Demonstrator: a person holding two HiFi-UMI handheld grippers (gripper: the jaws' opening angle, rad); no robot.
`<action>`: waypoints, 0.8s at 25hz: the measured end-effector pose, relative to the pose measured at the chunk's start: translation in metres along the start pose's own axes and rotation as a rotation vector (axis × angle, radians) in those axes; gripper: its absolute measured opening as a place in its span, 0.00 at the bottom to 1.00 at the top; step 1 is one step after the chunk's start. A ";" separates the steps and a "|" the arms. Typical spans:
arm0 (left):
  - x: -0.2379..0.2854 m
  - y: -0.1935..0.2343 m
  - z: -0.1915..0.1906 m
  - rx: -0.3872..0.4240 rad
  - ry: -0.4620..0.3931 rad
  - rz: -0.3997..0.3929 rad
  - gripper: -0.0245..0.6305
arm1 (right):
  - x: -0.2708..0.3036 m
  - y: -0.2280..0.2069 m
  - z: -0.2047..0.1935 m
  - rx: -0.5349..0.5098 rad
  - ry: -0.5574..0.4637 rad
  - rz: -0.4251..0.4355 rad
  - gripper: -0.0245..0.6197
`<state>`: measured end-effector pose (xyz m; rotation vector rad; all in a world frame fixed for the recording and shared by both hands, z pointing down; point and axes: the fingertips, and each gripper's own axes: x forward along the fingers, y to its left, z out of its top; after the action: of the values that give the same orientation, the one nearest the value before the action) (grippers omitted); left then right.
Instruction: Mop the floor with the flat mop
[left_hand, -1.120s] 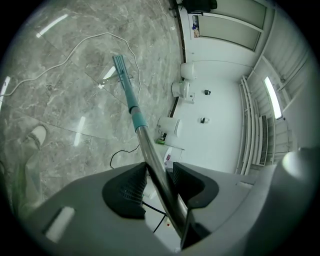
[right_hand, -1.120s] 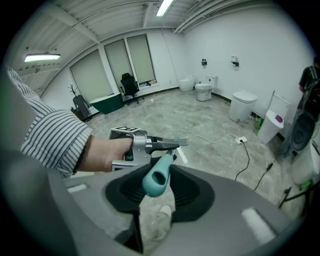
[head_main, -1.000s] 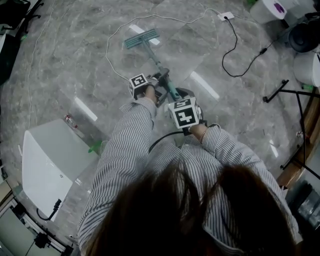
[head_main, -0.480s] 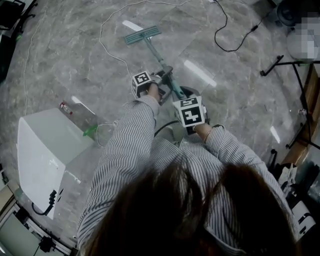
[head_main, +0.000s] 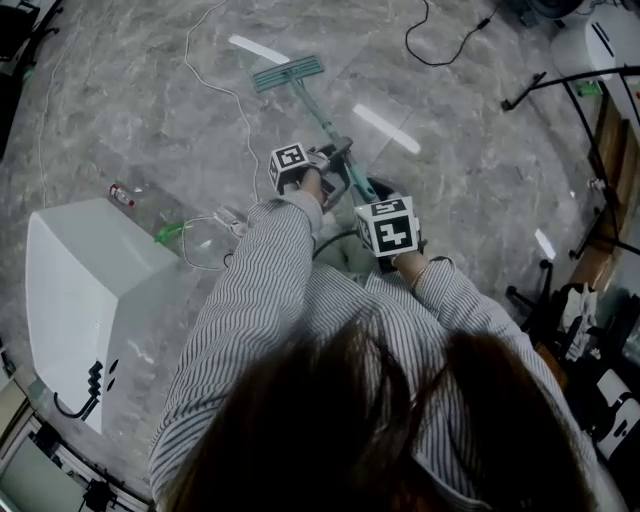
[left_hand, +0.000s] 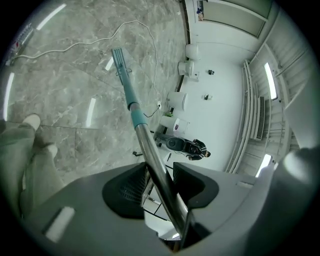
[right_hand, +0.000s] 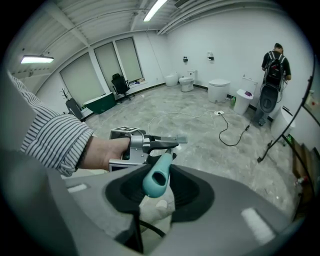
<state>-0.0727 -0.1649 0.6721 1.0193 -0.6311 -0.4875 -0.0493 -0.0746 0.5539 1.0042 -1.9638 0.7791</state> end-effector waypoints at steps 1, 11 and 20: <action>-0.004 0.004 -0.012 0.000 0.003 0.002 0.30 | -0.008 0.001 -0.010 0.009 0.002 0.000 0.22; -0.008 0.057 -0.145 0.021 0.012 0.004 0.30 | -0.086 -0.024 -0.126 -0.003 -0.007 0.021 0.22; -0.010 0.113 -0.276 0.004 -0.061 -0.049 0.31 | -0.165 -0.054 -0.245 -0.059 0.017 0.044 0.22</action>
<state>0.1189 0.0643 0.6662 1.0286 -0.6627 -0.5628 0.1484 0.1513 0.5479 0.9196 -1.9881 0.7469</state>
